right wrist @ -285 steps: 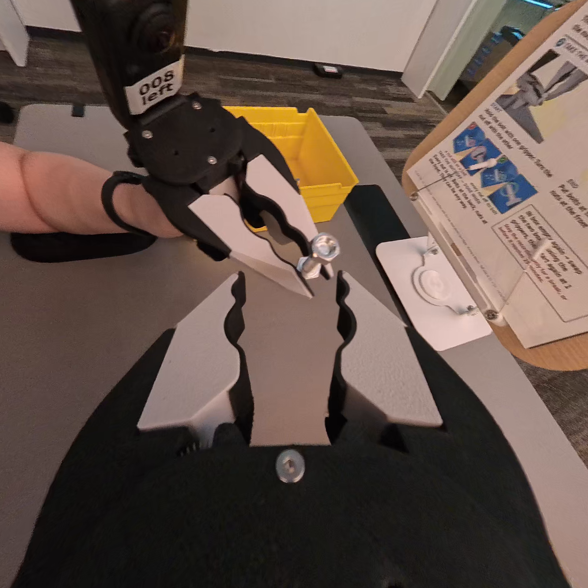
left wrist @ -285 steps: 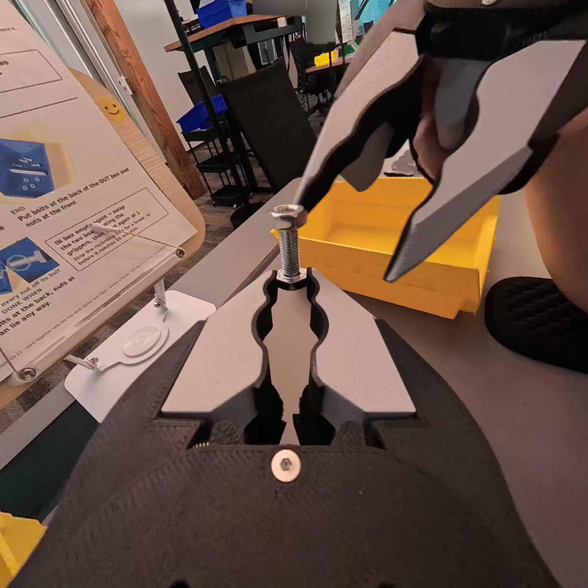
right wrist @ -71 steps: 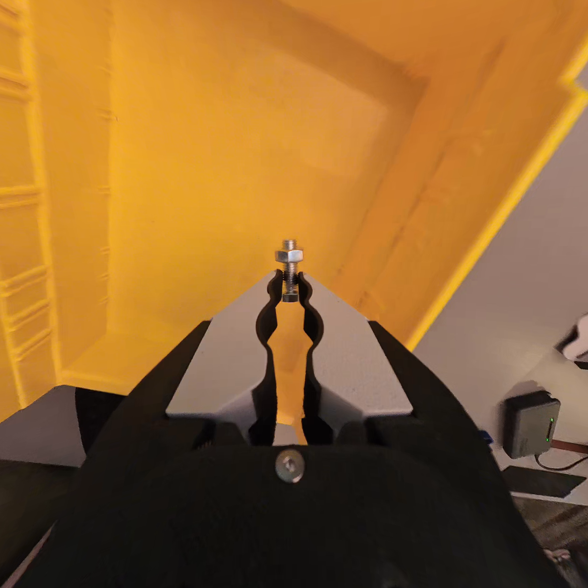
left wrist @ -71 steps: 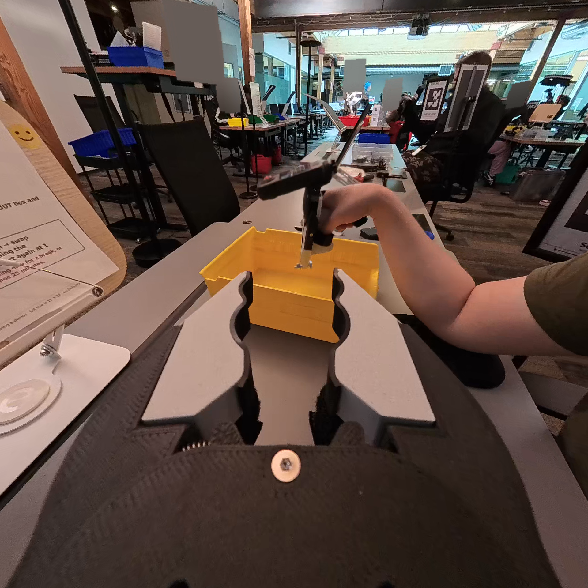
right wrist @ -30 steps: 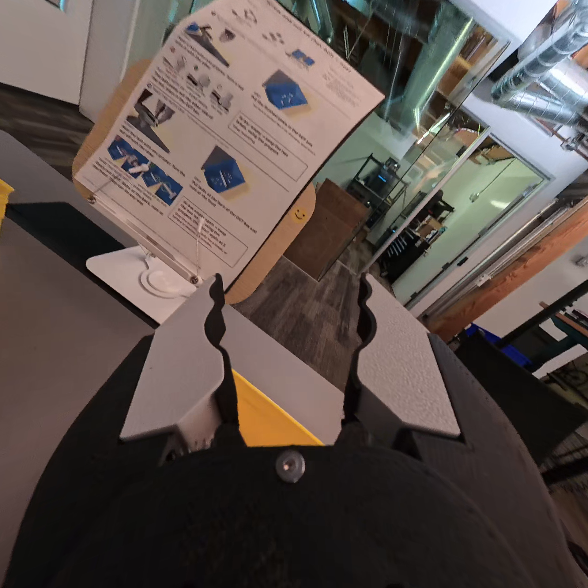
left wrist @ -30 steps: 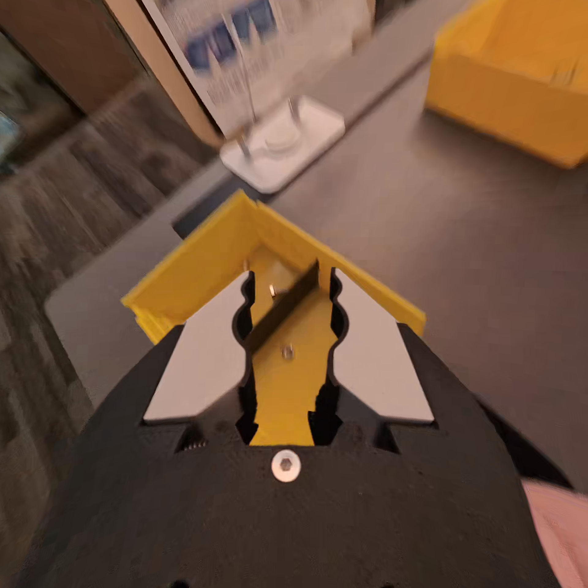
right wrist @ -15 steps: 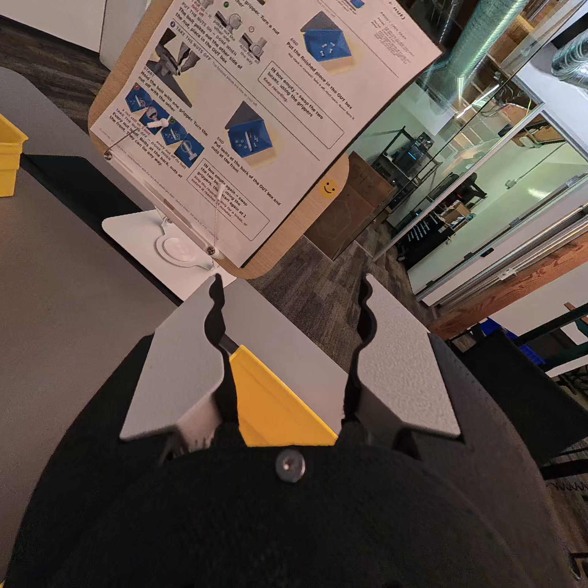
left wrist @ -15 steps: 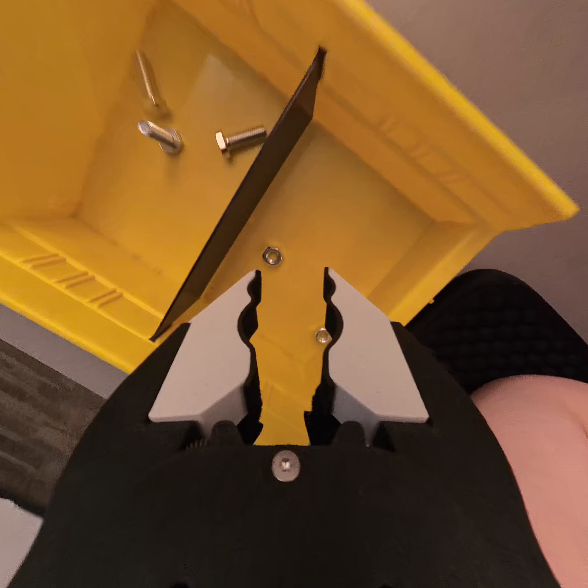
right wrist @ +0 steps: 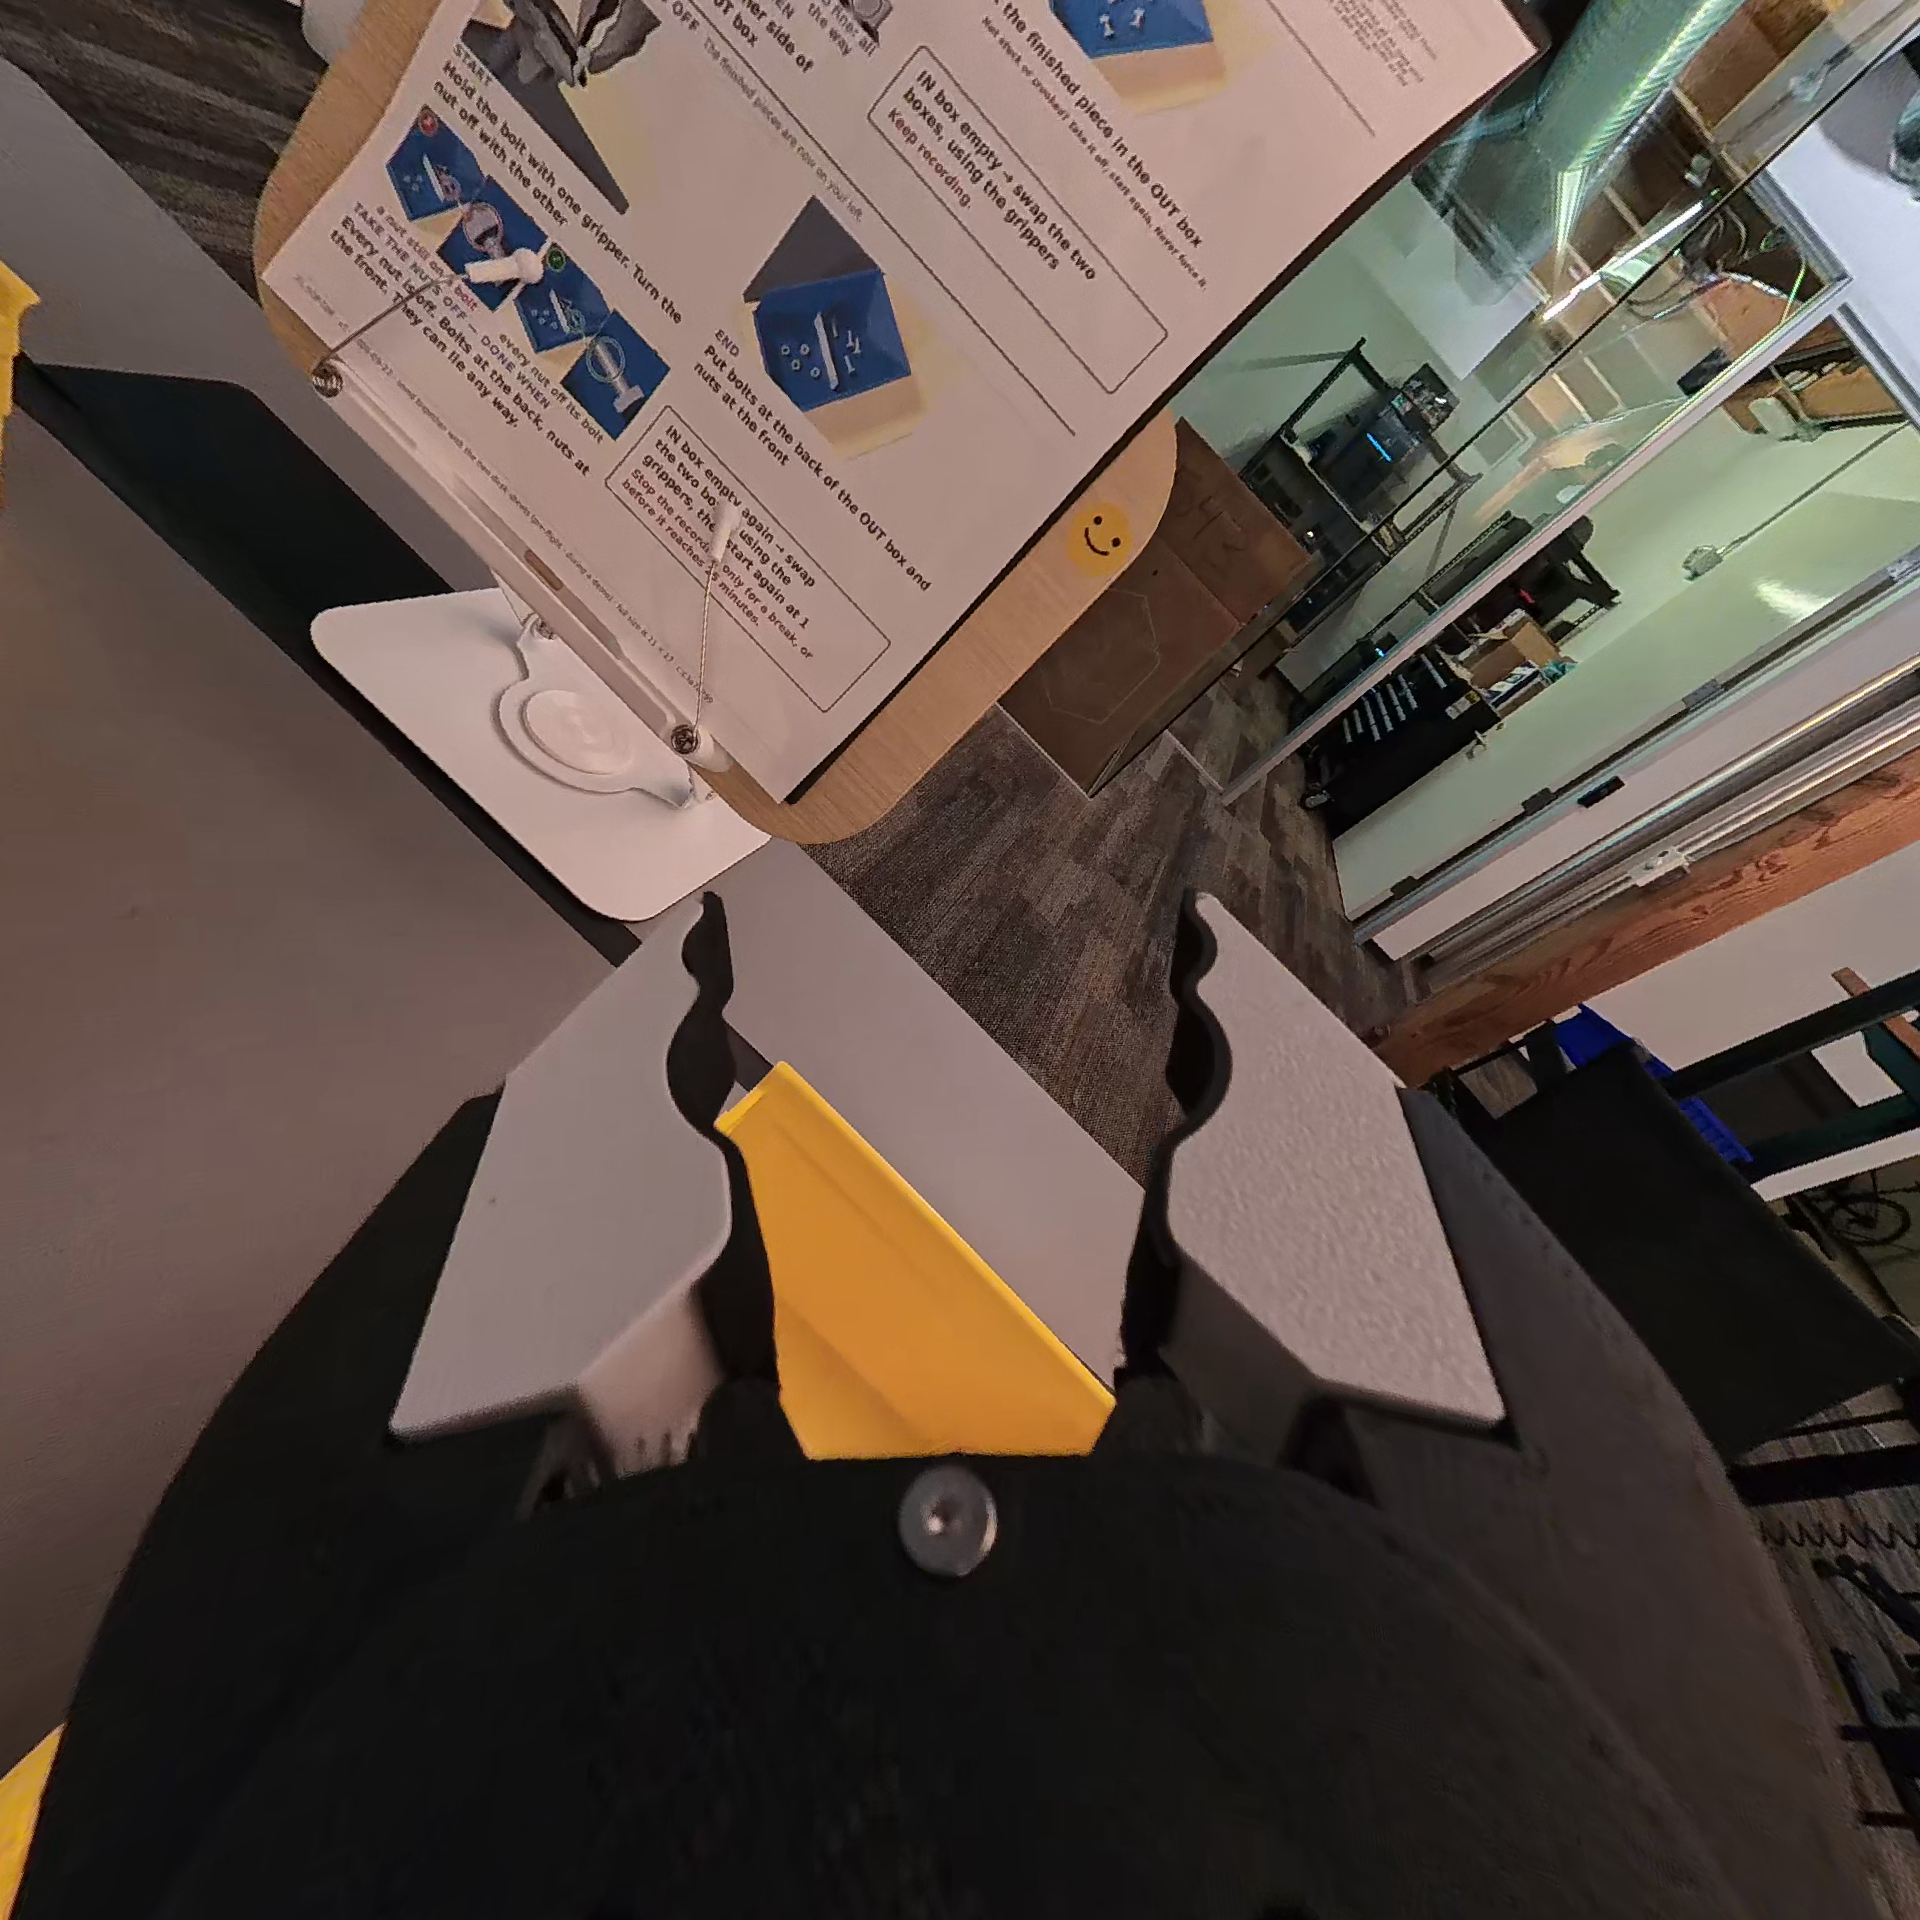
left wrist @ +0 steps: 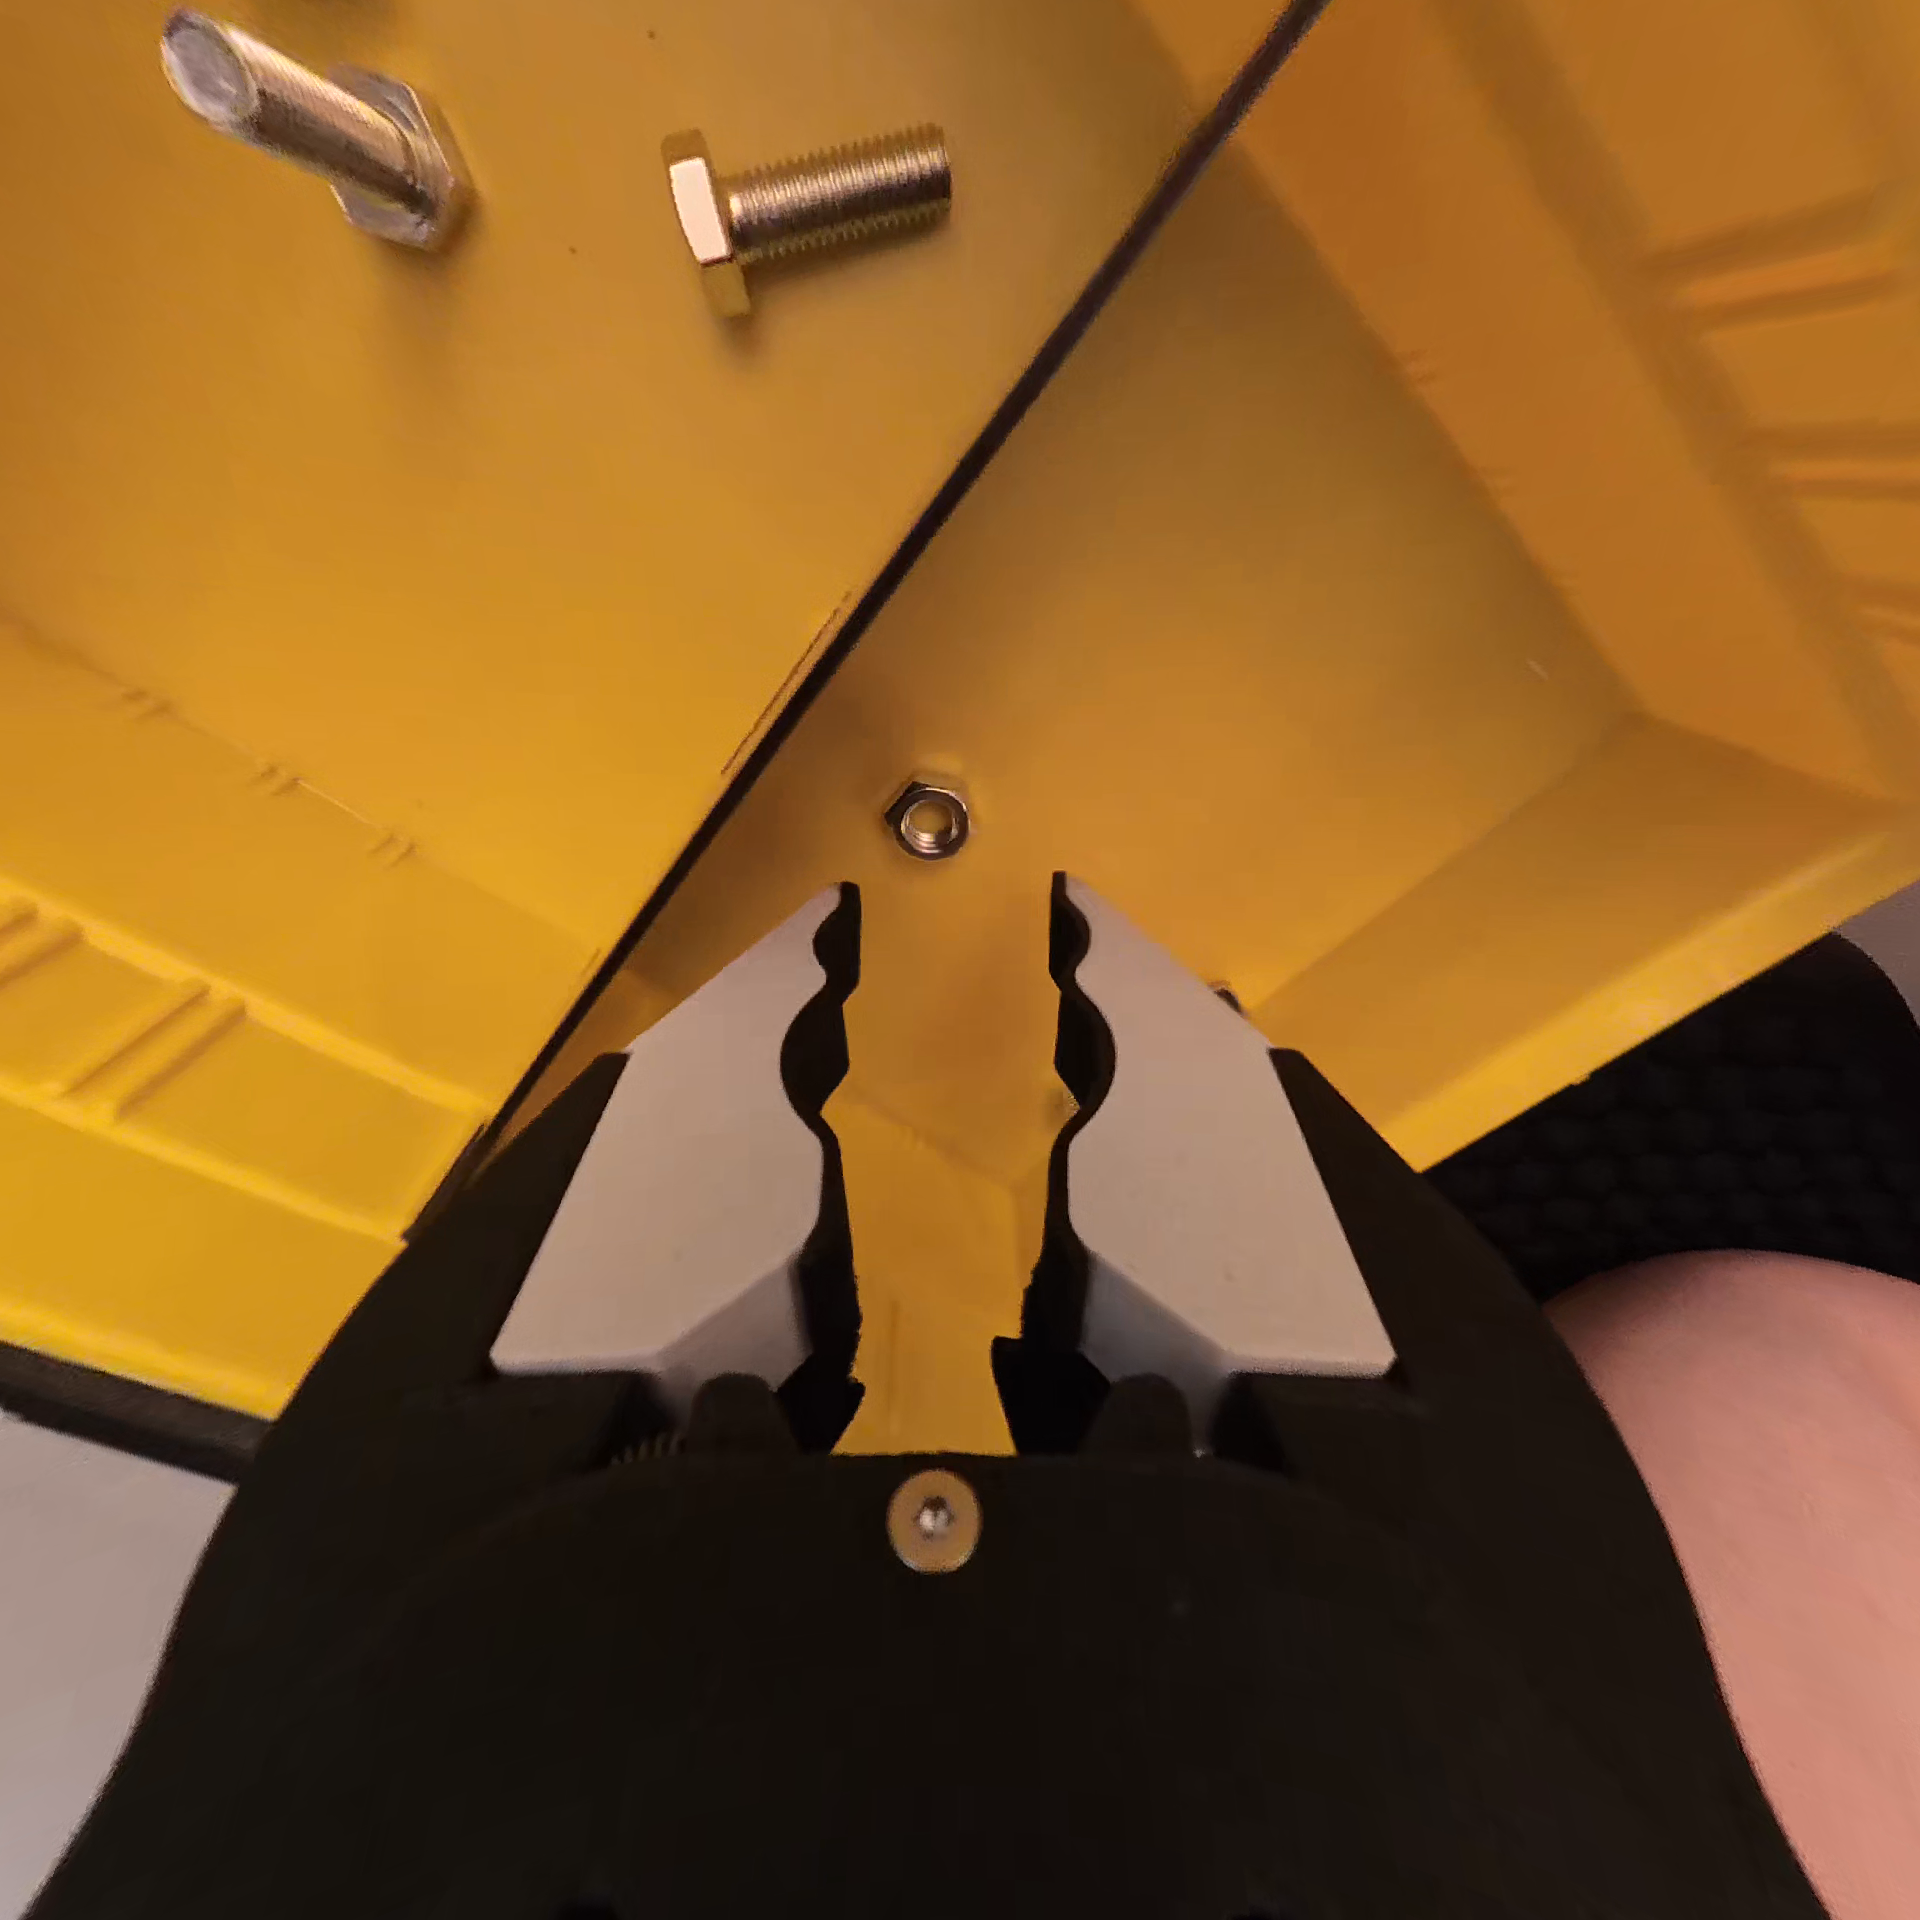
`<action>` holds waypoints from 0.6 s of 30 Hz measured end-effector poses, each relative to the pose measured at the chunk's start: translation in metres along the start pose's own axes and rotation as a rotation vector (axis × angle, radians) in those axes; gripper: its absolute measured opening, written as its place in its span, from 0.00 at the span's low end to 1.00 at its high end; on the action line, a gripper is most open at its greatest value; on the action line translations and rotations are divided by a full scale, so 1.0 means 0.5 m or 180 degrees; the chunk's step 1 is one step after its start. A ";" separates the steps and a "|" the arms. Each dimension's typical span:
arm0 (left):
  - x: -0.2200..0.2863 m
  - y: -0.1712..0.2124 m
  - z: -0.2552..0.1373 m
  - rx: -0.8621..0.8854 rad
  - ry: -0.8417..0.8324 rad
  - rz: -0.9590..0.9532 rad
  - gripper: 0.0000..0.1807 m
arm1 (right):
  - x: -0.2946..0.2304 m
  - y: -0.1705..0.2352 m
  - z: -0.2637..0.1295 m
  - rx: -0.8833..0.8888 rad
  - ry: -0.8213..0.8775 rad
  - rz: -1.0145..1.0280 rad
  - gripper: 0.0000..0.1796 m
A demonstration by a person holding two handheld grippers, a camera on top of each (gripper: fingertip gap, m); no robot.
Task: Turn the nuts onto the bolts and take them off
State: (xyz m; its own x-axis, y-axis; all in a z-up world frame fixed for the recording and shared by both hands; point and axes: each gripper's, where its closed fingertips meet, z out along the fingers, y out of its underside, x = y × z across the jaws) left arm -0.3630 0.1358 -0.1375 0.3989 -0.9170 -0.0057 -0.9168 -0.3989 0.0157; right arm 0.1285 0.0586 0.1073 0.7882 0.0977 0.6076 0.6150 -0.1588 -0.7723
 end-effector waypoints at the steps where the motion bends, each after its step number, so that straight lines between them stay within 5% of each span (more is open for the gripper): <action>1: -0.003 0.001 0.004 -0.0047 -0.0015 0.0001 0.20 | -0.001 0.001 0.000 -0.0004 -0.0003 -0.0005 0.47; 18: -0.005 -0.001 0.019 -0.0409 -0.0181 -0.0010 0.18 | -0.014 0.011 0.006 -0.0110 -0.0066 -0.0149 0.47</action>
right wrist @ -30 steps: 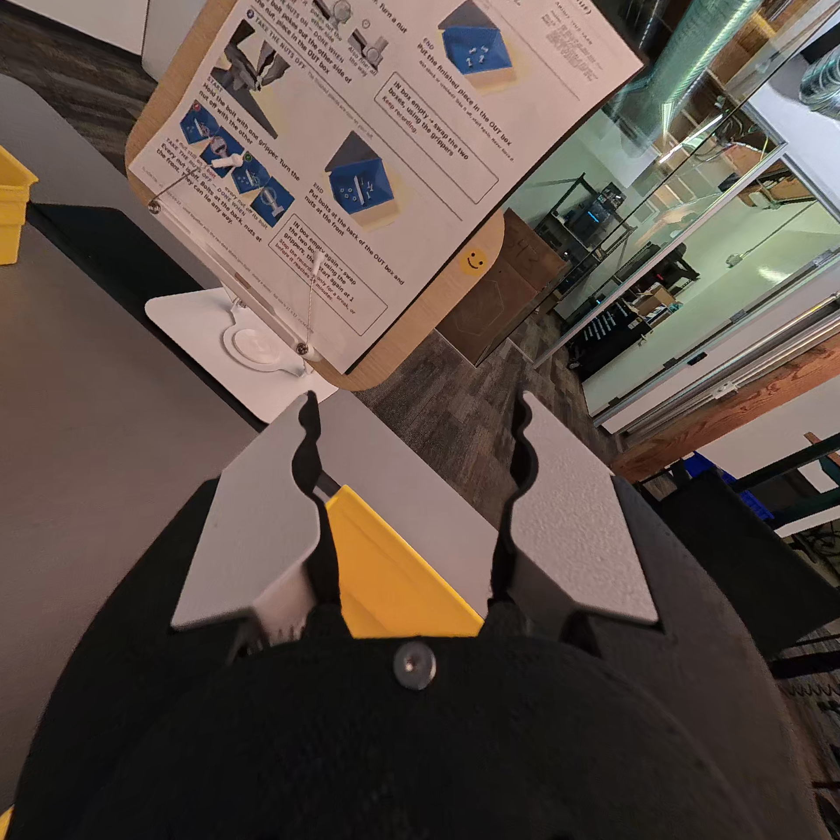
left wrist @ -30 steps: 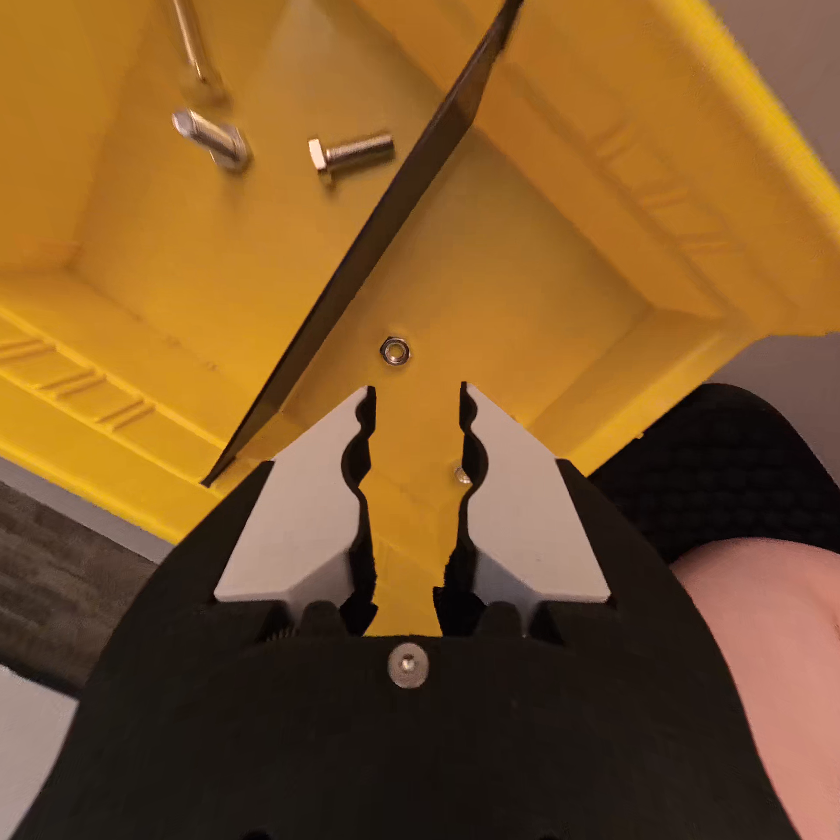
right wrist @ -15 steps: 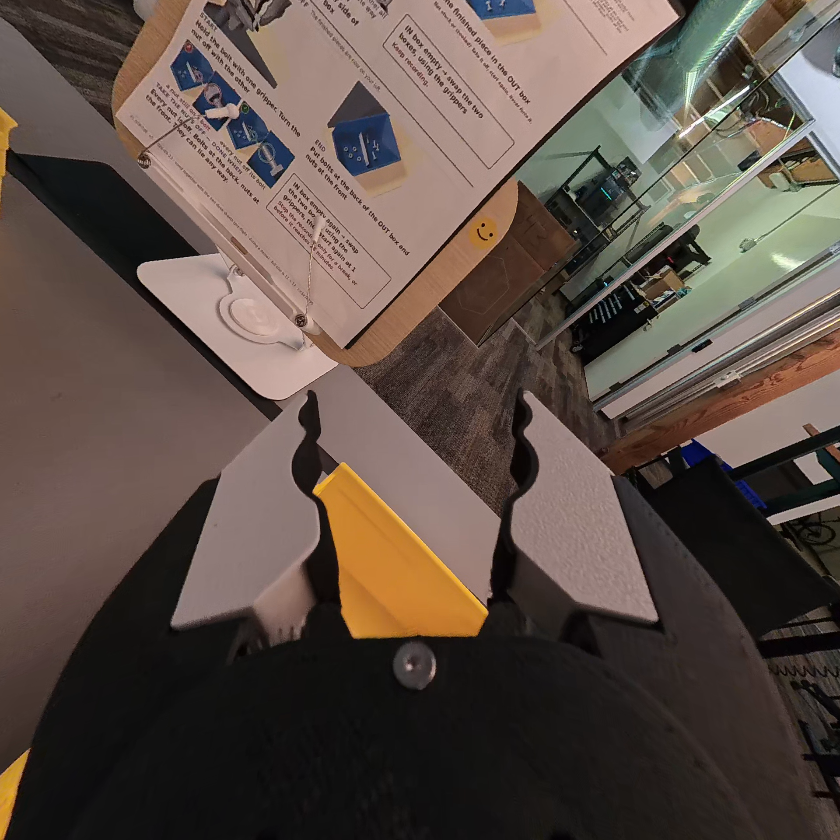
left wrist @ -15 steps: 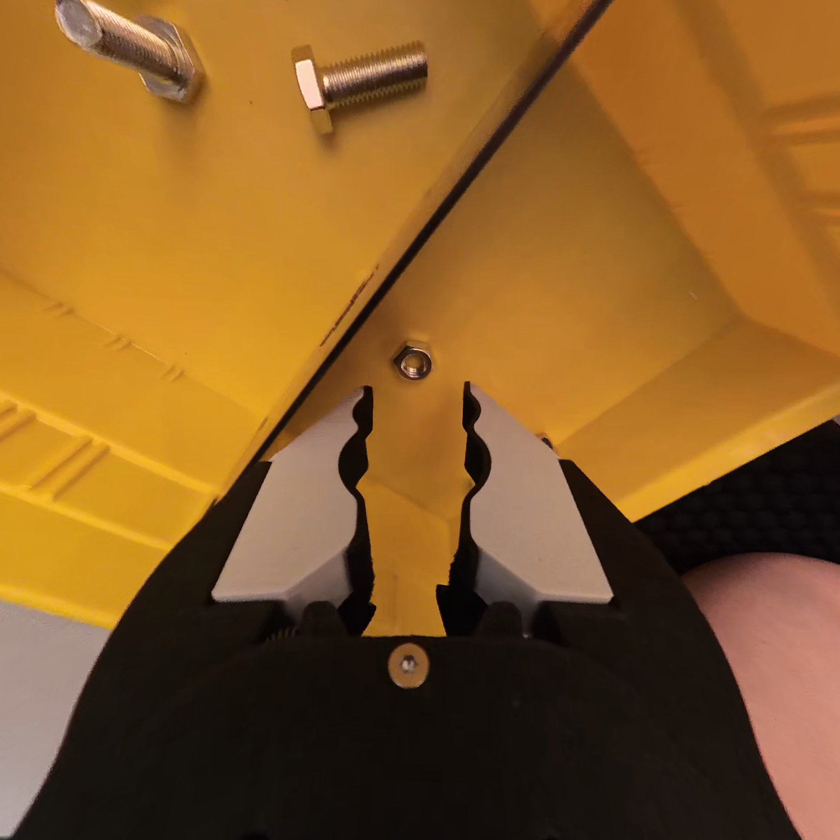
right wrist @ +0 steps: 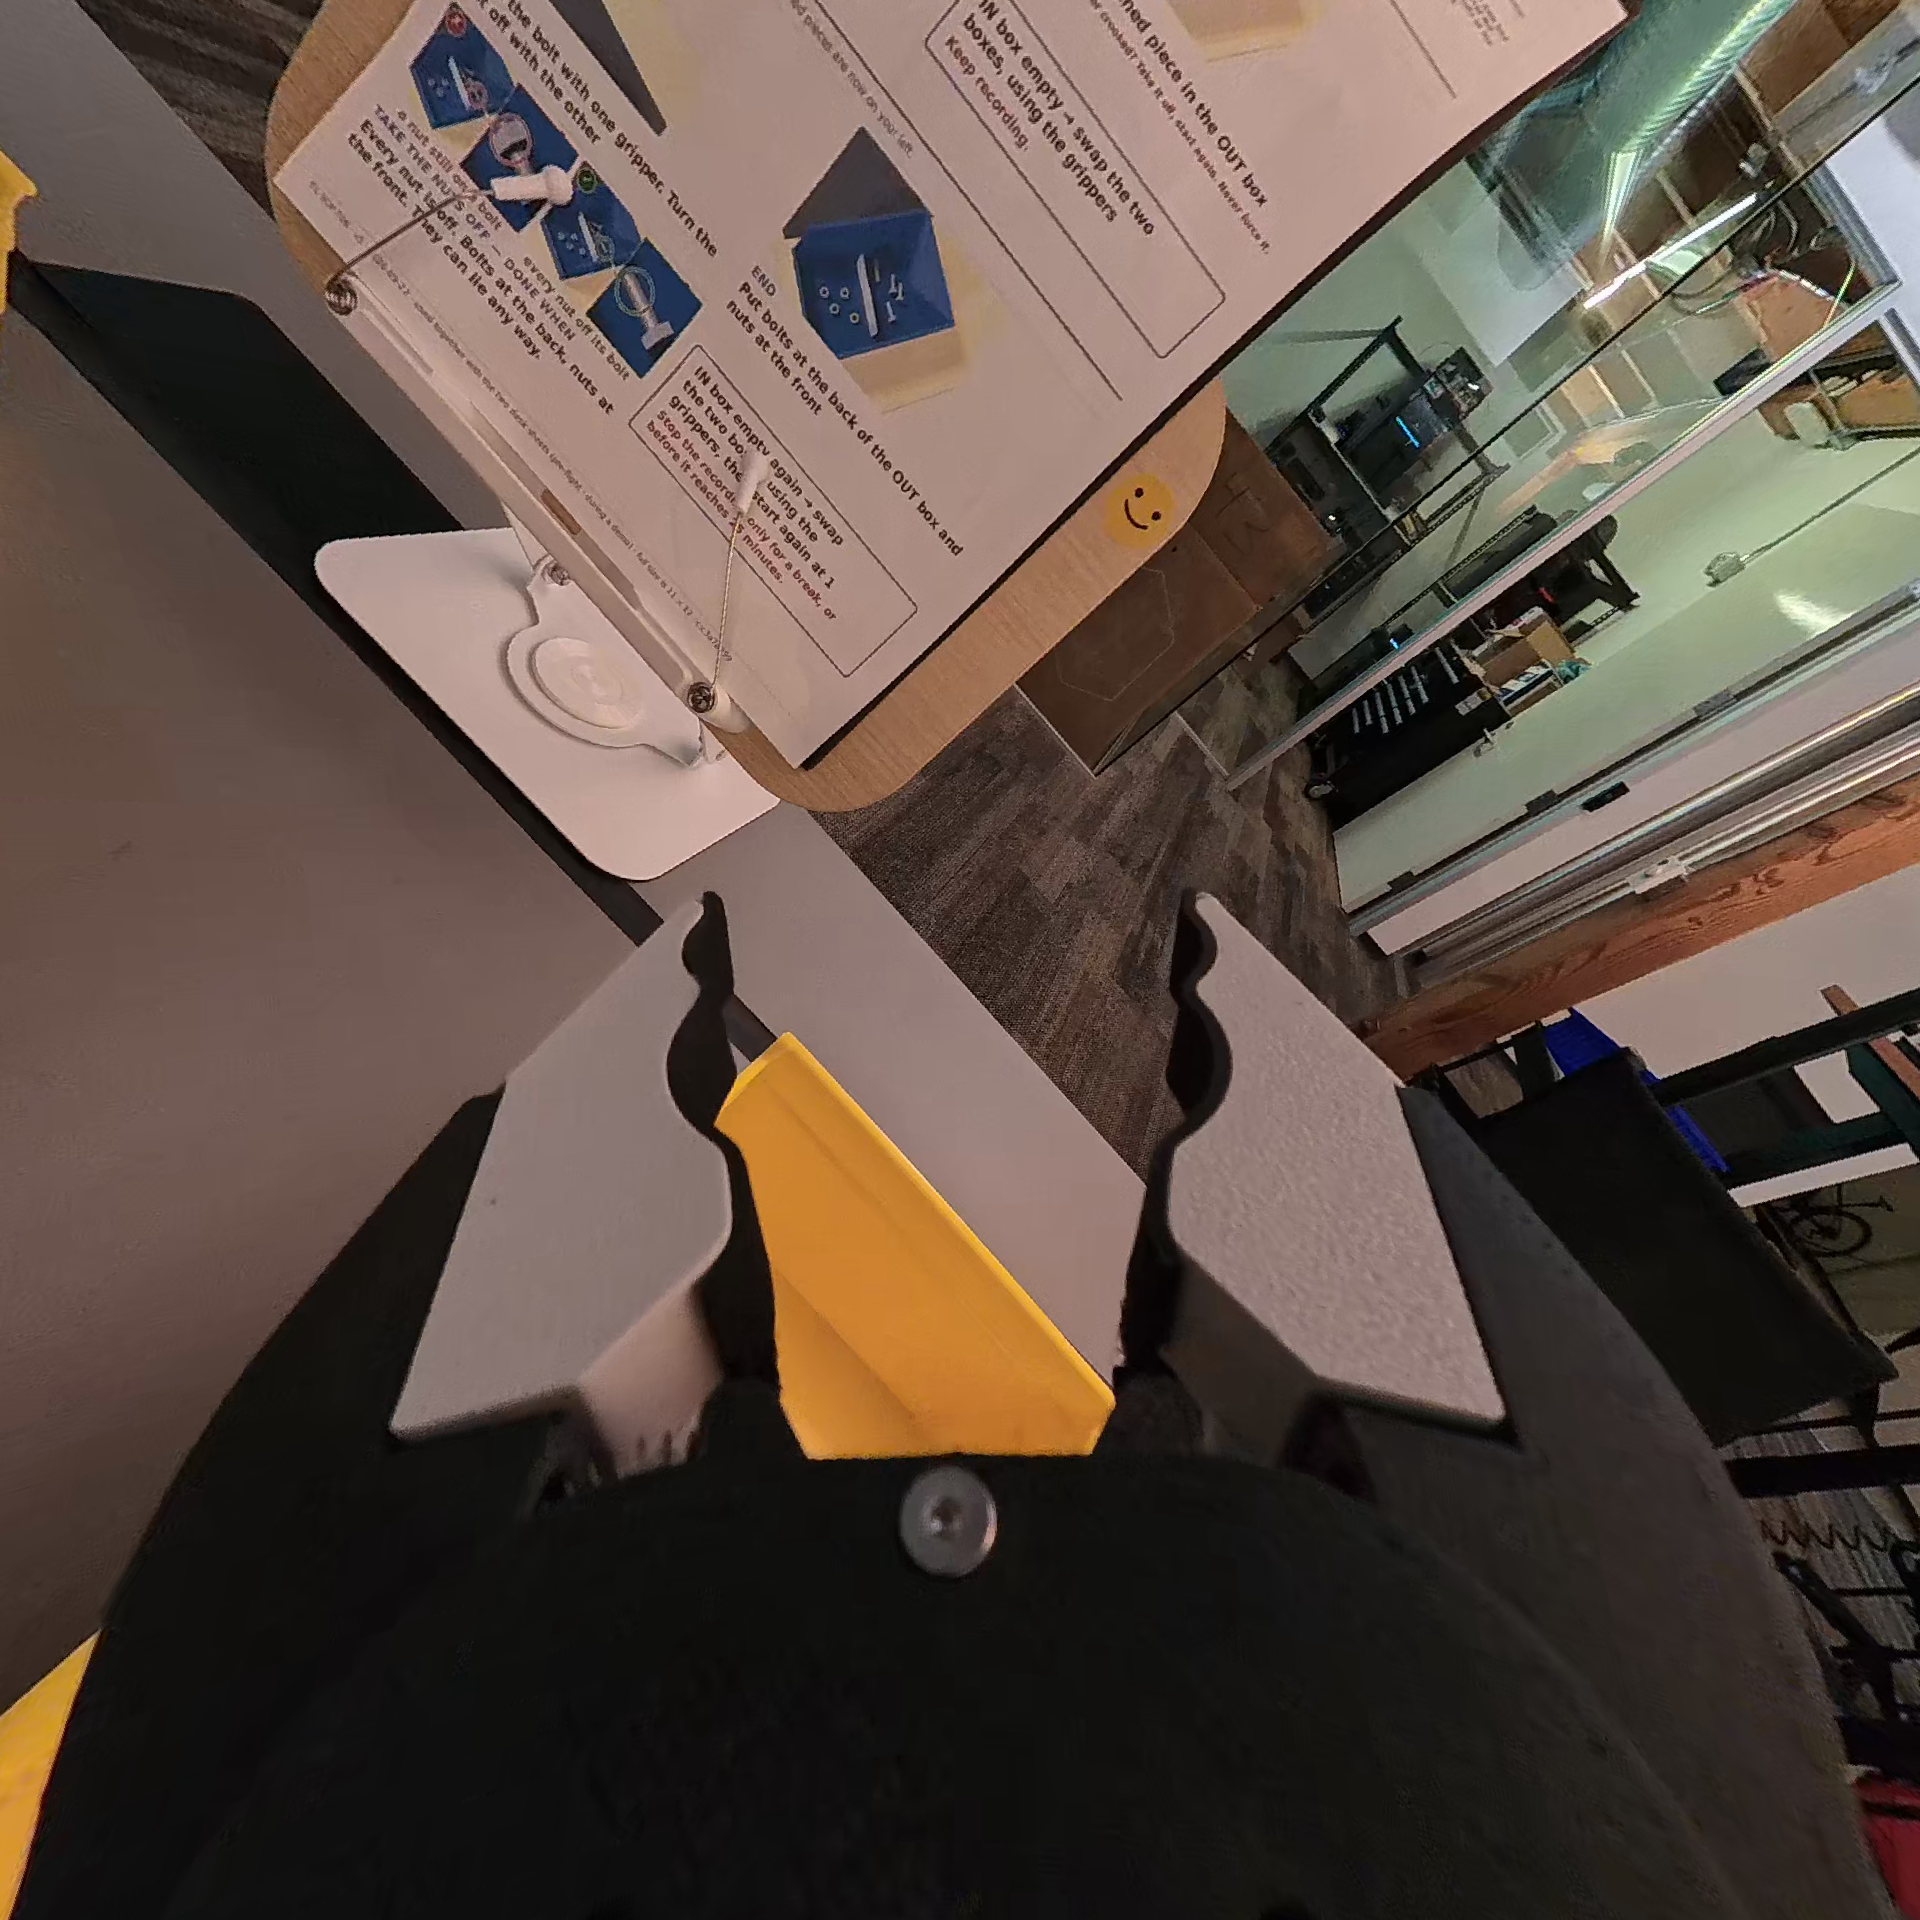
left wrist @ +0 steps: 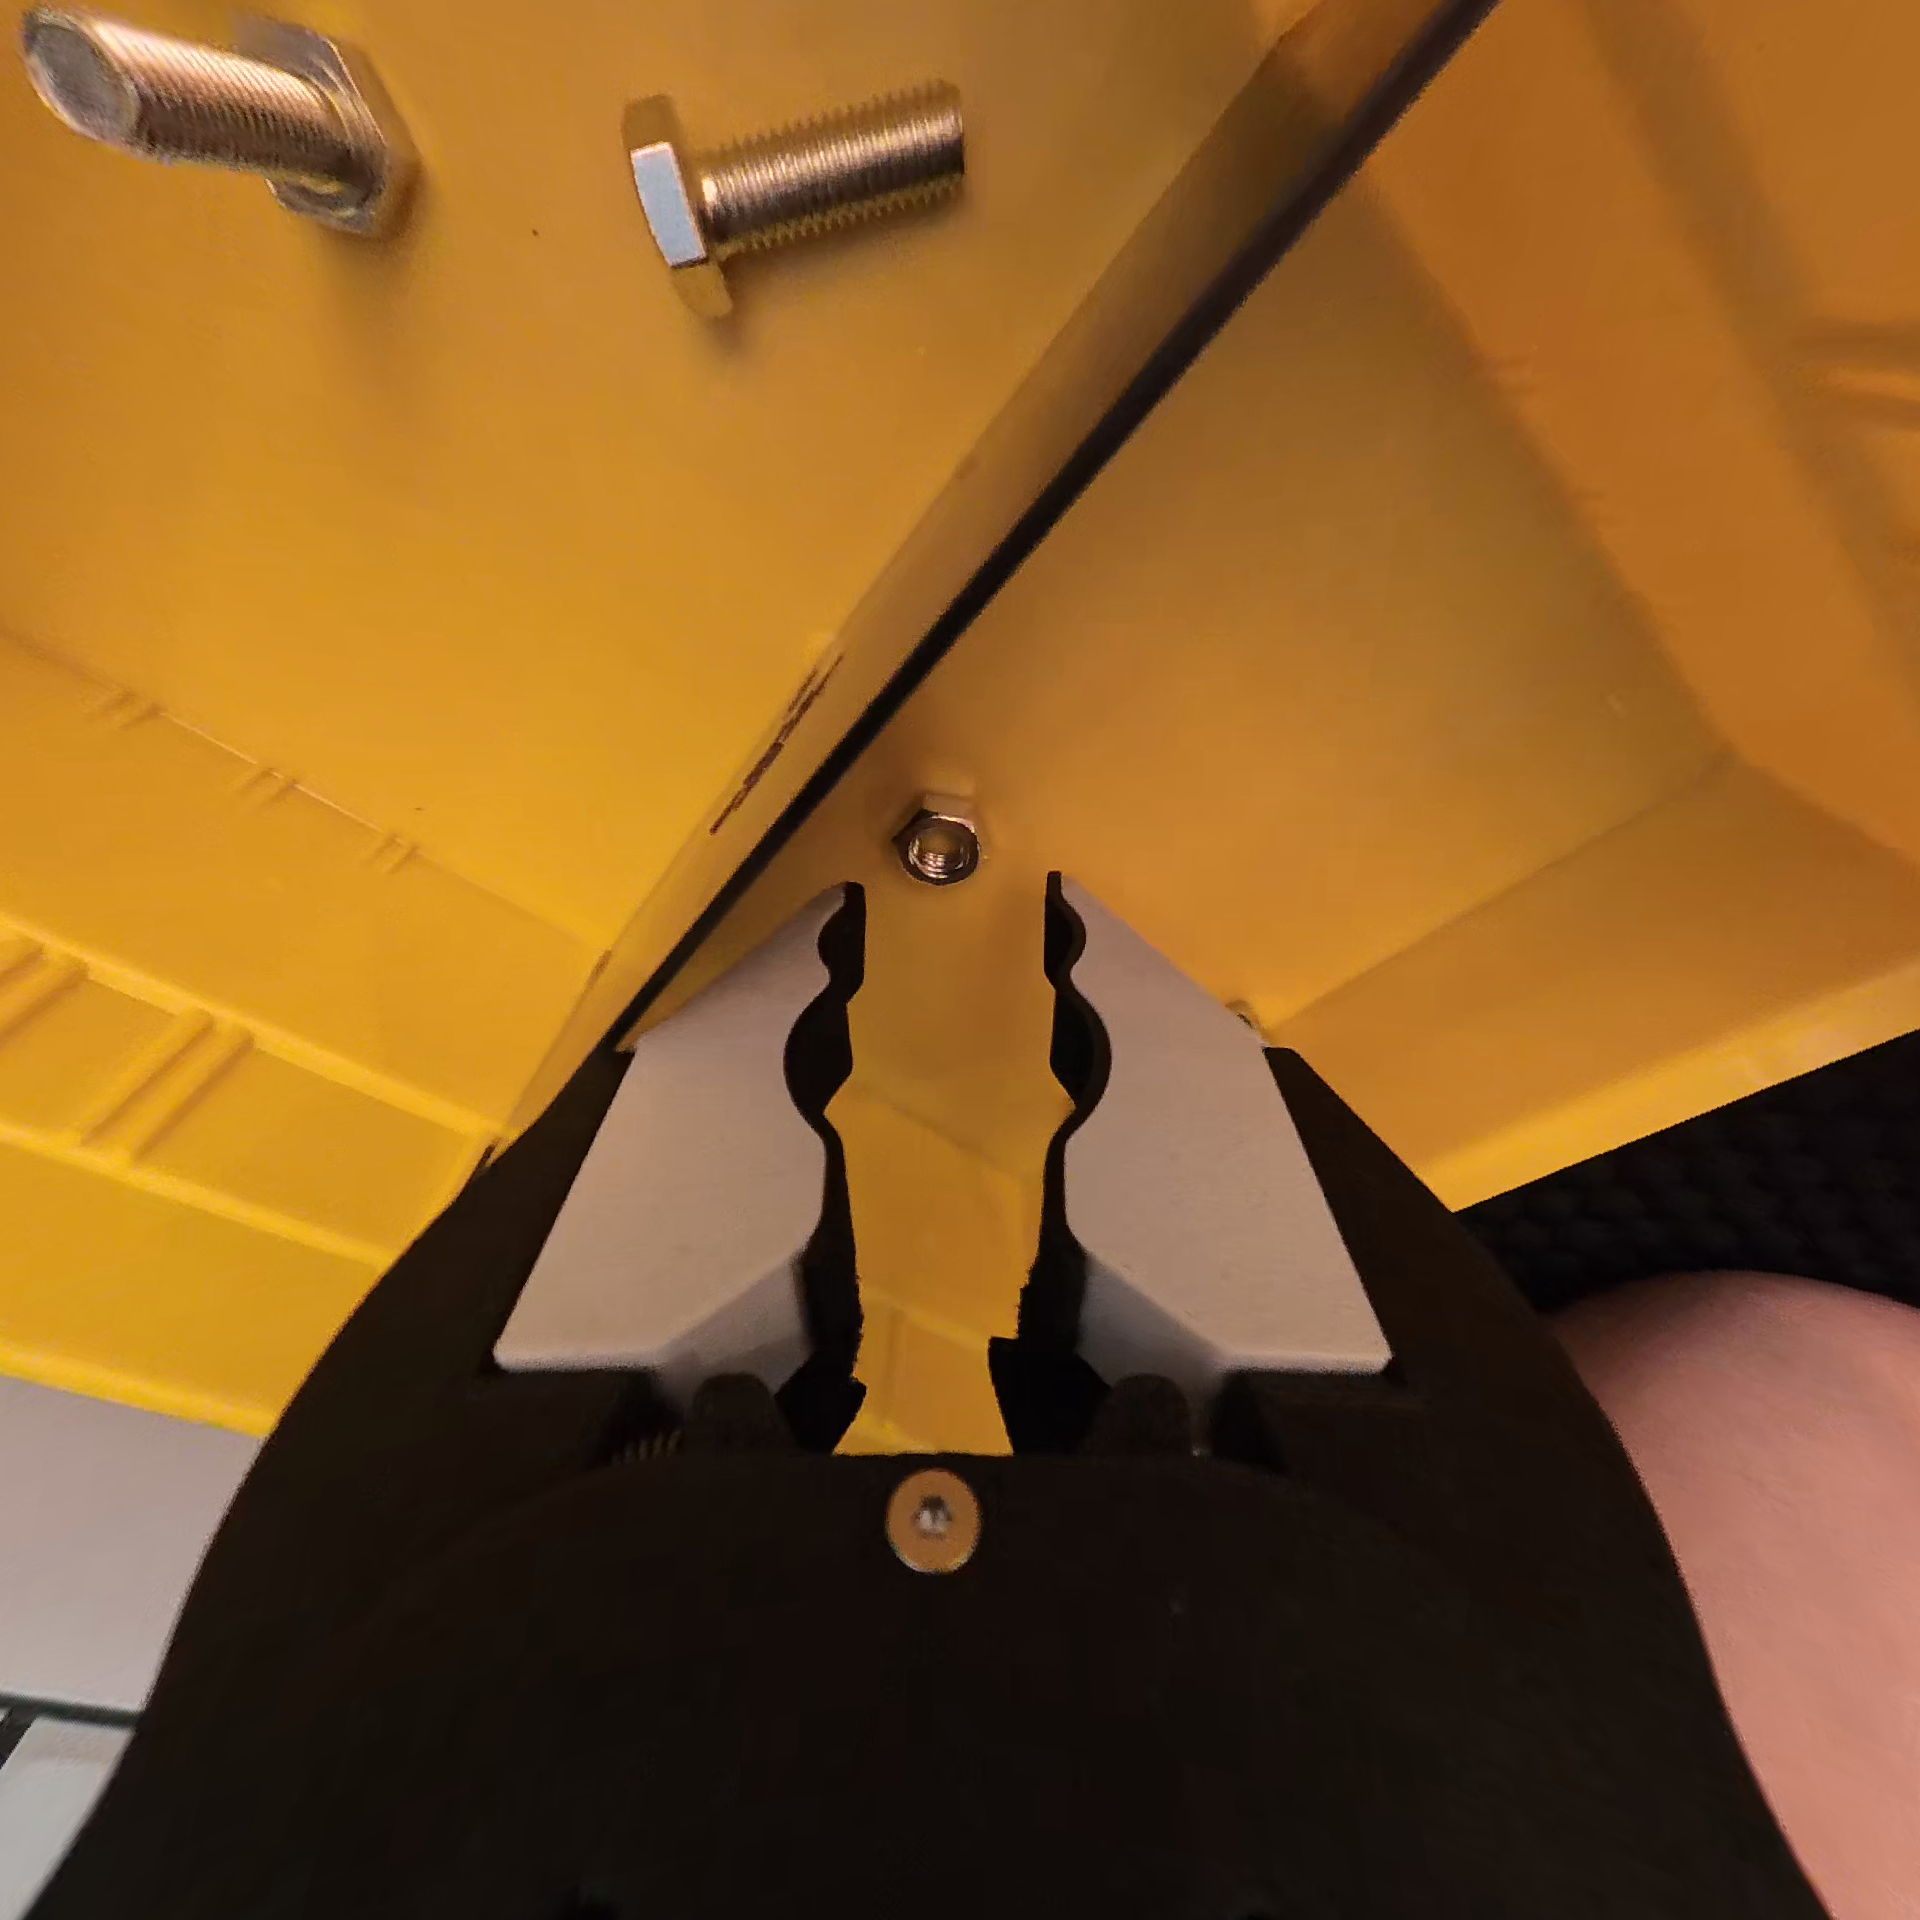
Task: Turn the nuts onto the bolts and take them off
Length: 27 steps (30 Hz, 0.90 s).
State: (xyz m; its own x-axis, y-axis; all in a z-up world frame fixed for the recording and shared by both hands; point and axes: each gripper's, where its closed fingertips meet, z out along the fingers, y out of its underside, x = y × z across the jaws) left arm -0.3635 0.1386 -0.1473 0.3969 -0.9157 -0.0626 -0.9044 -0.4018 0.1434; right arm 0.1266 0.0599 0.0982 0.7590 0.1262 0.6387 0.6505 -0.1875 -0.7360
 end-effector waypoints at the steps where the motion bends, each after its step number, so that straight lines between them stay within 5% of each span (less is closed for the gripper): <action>1: -0.001 0.000 0.000 -0.0026 -0.0018 -0.0015 0.18 | 0.000 0.000 0.000 0.0003 -0.0003 0.0002 0.47; 13: 0.001 0.011 0.014 -0.0346 0.0000 -0.0228 0.12 | -0.003 0.005 -0.001 -0.0046 -0.0026 -0.0041 0.47; 27: 0.007 -0.010 0.003 0.0126 0.0191 -0.0099 0.17 | -0.018 0.018 0.006 -0.0172 -0.0114 -0.0152 0.47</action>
State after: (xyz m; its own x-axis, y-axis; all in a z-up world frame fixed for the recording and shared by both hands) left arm -0.3580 0.1371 -0.1498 0.4325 -0.9016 -0.0069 -0.8965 -0.4309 0.1031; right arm 0.1257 0.0598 0.0849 0.7284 0.1708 0.6636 0.6842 -0.2327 -0.6911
